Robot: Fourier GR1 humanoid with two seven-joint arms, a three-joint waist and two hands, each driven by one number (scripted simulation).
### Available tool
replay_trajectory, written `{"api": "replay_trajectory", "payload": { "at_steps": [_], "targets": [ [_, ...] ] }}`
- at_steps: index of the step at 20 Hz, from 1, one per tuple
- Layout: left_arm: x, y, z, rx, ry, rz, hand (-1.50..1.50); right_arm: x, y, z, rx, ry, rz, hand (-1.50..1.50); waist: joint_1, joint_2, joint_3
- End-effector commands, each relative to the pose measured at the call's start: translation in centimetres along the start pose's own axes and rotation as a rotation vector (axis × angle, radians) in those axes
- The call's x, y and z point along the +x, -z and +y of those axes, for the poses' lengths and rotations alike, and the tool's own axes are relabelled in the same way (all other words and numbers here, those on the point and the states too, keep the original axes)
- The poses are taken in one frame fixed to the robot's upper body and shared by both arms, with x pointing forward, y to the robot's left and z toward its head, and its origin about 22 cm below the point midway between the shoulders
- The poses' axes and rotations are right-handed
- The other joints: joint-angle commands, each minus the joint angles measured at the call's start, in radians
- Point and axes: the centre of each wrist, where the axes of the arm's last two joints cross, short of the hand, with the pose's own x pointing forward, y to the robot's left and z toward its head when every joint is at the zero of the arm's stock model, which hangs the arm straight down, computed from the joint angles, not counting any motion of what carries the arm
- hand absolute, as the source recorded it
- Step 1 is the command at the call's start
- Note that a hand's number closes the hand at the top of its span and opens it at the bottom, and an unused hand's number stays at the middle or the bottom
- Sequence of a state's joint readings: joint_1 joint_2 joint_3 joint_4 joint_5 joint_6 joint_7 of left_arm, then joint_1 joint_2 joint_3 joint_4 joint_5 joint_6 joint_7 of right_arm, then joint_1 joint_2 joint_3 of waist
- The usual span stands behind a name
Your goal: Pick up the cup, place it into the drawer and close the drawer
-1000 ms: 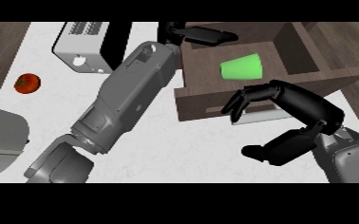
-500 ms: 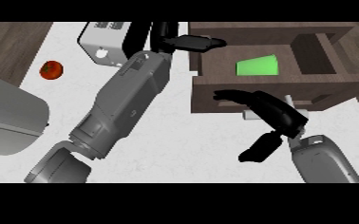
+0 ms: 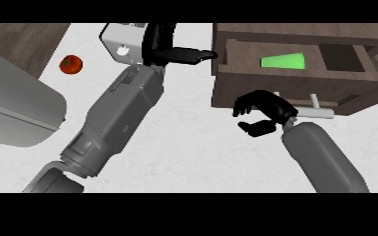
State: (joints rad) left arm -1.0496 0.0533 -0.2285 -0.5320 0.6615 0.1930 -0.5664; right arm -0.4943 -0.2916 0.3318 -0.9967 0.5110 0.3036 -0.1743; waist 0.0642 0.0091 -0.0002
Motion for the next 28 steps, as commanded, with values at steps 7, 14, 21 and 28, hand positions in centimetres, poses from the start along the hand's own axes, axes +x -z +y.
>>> {"api": "replay_trajectory", "payload": {
  "at_steps": [7, 14, 21, 28],
  "targets": [
    [1.7, -0.4, 3.9, -0.034, -0.038, 0.001, -1.50, -2.8, 1.9, -6.6, -0.251, 0.071, -0.031, 1.50, 0.074, 0.013, 0.006],
    [1.8, -1.3, 6.1, -0.040, -0.028, 0.002, -1.50, -2.2, 0.3, -14.3, -0.425, 0.102, -0.018, 1.50, 0.100, 0.025, 0.005],
    [1.1, -2.2, 6.1, -0.078, -0.044, 0.022, -1.50, -2.0, -0.9, -16.5, -0.461, 0.133, -0.022, 1.50, 0.136, 0.037, 0.004],
    [1.0, -2.8, 6.9, -0.094, -0.065, 0.040, -1.50, -2.4, -3.0, -18.5, -0.473, 0.169, -0.060, 1.50, 0.149, 0.037, 0.003]
  ]
}}
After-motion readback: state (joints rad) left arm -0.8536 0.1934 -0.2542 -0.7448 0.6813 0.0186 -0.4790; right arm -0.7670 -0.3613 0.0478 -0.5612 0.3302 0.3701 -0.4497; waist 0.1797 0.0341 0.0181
